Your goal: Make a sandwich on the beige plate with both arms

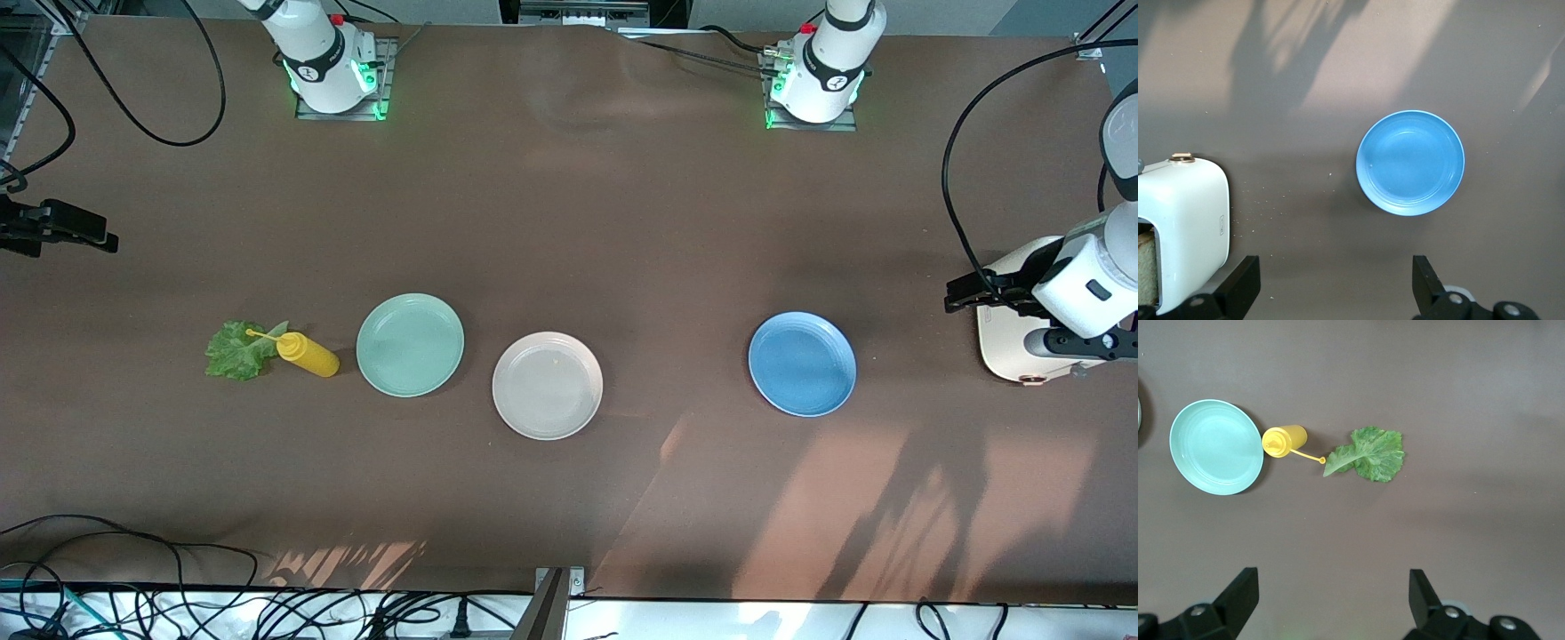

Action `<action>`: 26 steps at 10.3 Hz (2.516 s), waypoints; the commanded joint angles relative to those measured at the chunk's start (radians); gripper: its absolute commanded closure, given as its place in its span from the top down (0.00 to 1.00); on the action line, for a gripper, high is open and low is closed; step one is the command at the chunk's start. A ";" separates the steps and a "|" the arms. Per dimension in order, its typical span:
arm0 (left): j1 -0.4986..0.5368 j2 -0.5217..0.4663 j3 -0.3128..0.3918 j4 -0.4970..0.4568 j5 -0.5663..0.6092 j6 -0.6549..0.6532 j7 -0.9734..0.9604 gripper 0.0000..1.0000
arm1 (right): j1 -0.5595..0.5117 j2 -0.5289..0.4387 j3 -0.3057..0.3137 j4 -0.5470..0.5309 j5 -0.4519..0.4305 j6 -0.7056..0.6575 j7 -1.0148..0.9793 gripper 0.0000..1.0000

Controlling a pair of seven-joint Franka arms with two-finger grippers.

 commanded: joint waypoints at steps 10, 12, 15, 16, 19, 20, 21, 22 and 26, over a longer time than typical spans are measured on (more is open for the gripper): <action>-0.006 0.013 -0.001 -0.005 0.024 -0.007 0.012 1.00 | -0.004 0.005 0.006 0.017 -0.017 0.012 0.010 1.00; -0.007 0.013 -0.001 -0.005 0.024 -0.005 0.009 1.00 | -0.009 0.015 0.006 0.015 -0.018 0.013 0.007 1.00; -0.007 0.015 -0.003 -0.005 0.029 -0.005 0.009 1.00 | -0.009 0.022 0.006 0.017 -0.017 0.033 0.007 1.00; -0.010 0.016 -0.003 -0.005 0.029 -0.005 0.009 1.00 | -0.009 0.024 0.006 0.017 -0.017 0.038 0.007 1.00; -0.012 0.026 -0.003 -0.006 0.029 -0.005 0.004 1.00 | -0.009 0.041 0.006 0.017 -0.017 0.076 0.011 1.00; -0.012 0.027 -0.003 -0.005 0.029 -0.005 0.004 1.00 | -0.009 0.044 0.006 0.017 -0.017 0.088 0.015 1.00; -0.012 0.027 -0.003 -0.006 0.030 -0.005 0.004 1.00 | -0.009 0.044 0.006 0.017 -0.017 0.096 0.015 1.00; -0.012 0.027 -0.003 -0.005 0.030 -0.005 0.004 1.00 | -0.009 0.044 0.006 0.017 -0.017 0.095 0.016 1.00; -0.012 0.027 -0.003 -0.003 0.030 -0.005 0.004 1.00 | -0.016 0.047 0.001 0.011 0.000 0.107 0.005 1.00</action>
